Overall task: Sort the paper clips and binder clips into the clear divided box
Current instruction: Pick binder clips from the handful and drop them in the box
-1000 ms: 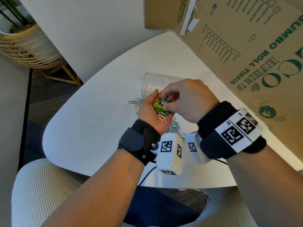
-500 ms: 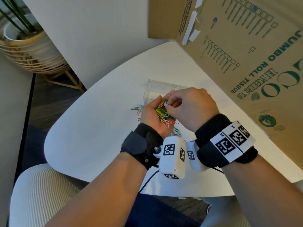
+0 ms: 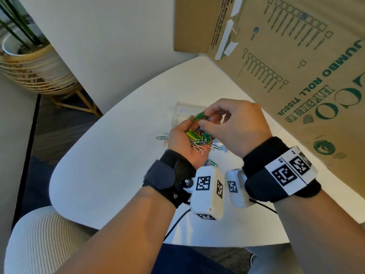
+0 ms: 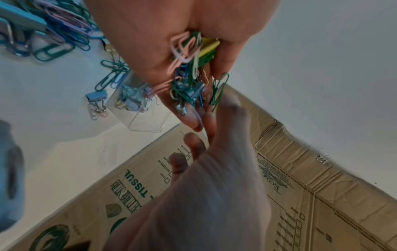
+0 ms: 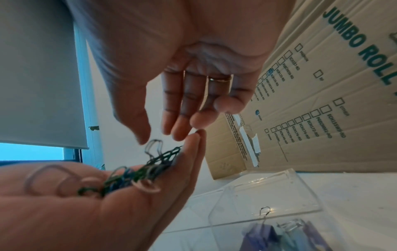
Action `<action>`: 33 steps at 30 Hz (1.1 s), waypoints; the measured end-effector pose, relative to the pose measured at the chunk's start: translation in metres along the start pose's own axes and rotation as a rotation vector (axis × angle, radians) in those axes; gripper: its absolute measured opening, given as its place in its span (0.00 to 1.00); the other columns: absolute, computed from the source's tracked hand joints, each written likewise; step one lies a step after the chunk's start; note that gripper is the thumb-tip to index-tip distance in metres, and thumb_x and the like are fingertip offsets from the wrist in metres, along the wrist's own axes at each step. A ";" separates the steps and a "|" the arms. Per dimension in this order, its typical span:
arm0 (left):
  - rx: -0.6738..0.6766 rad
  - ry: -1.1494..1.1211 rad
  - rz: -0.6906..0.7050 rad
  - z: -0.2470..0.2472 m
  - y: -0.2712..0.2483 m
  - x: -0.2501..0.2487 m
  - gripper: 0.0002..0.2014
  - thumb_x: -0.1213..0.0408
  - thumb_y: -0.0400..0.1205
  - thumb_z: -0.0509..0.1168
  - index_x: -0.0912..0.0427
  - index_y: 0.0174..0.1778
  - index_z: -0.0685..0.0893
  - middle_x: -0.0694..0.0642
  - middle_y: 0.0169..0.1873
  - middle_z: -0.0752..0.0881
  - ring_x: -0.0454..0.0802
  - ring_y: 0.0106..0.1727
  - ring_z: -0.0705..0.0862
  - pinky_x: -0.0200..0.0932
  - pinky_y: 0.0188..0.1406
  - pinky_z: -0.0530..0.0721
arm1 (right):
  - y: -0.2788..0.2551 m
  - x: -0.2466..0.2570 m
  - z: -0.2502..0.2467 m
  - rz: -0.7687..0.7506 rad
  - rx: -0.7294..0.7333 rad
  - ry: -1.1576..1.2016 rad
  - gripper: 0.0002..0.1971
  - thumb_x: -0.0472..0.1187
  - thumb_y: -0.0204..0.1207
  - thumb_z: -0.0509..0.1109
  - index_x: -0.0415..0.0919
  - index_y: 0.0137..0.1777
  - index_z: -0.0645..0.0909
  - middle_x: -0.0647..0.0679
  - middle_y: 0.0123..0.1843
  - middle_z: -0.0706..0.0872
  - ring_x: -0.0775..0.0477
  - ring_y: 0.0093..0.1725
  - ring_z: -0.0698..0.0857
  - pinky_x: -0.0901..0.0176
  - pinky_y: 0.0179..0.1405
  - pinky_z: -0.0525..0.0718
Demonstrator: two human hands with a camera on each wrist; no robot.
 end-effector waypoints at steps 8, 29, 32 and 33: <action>-0.015 0.021 0.033 0.006 -0.002 0.004 0.14 0.66 0.83 0.54 0.71 0.48 0.83 0.66 0.41 0.86 0.60 0.45 0.85 0.52 0.57 0.81 | 0.002 -0.003 0.006 0.019 0.106 -0.201 0.06 0.48 0.71 0.73 0.56 0.47 0.87 0.59 0.40 0.88 0.52 0.44 0.86 0.52 0.48 0.87; -0.035 0.047 0.060 0.011 0.001 0.002 0.15 0.67 0.84 0.53 0.74 0.50 0.83 0.68 0.45 0.86 0.61 0.47 0.86 0.50 0.57 0.83 | 0.000 -0.006 -0.006 0.080 -0.137 0.098 0.09 0.48 0.70 0.68 0.50 0.38 0.90 0.58 0.30 0.89 0.58 0.36 0.88 0.59 0.43 0.88; -0.057 -0.009 0.045 0.007 0.003 0.001 0.17 0.66 0.85 0.52 0.77 0.51 0.82 0.70 0.43 0.88 0.63 0.43 0.89 0.52 0.48 0.88 | 0.002 -0.007 -0.016 0.050 -0.217 0.164 0.08 0.40 0.75 0.69 0.48 0.39 0.89 0.65 0.28 0.85 0.70 0.32 0.82 0.82 0.36 0.75; -0.067 -0.014 0.036 0.005 0.002 0.000 0.17 0.66 0.86 0.53 0.77 0.53 0.81 0.71 0.45 0.88 0.65 0.46 0.88 0.53 0.51 0.87 | 0.005 -0.009 -0.020 0.045 -0.245 0.178 0.08 0.39 0.76 0.68 0.48 0.42 0.90 0.65 0.31 0.85 0.71 0.32 0.81 0.83 0.36 0.73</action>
Point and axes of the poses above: each hand's wrist, its own y-axis towards the middle knuckle, its own z-axis out of the palm, x = y × z, the point moved 3 cm from there along y, towards the middle knuckle
